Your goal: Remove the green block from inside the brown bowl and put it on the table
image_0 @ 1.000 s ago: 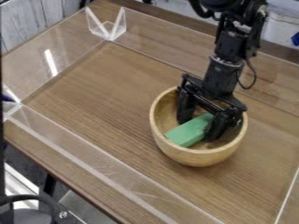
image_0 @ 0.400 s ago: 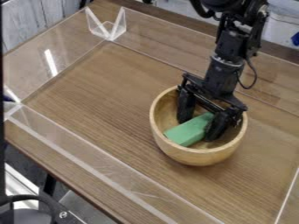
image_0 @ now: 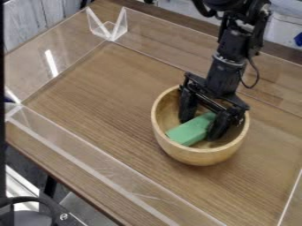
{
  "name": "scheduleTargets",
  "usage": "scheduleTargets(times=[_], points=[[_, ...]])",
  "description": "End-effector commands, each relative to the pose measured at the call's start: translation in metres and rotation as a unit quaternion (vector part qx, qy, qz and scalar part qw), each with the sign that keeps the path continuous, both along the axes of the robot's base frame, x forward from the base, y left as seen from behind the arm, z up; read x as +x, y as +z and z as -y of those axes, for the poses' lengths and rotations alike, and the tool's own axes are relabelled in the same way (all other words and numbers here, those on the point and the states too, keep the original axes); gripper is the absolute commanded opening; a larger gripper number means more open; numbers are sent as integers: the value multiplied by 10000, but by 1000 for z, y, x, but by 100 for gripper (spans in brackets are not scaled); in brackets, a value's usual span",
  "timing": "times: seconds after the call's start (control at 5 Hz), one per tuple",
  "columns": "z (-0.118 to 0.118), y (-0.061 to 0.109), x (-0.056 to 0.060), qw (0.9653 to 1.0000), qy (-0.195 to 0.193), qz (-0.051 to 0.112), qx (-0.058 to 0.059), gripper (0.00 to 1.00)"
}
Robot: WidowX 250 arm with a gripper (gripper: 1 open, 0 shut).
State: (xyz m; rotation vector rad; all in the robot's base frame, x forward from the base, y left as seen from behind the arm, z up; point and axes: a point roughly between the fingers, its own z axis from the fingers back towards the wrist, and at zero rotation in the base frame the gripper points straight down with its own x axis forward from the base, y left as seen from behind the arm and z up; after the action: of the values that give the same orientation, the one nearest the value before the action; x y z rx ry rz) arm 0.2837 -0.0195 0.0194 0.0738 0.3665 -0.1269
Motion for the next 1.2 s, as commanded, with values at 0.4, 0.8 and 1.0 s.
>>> scheduleTargets(times=[0.4,0.8,1.0], points=[[-33,-11,5,9990,366,4,244,100],[-45,-10,6,9983,517,42,283,100],[-45,-10,7,9981,527,69,299,100]])
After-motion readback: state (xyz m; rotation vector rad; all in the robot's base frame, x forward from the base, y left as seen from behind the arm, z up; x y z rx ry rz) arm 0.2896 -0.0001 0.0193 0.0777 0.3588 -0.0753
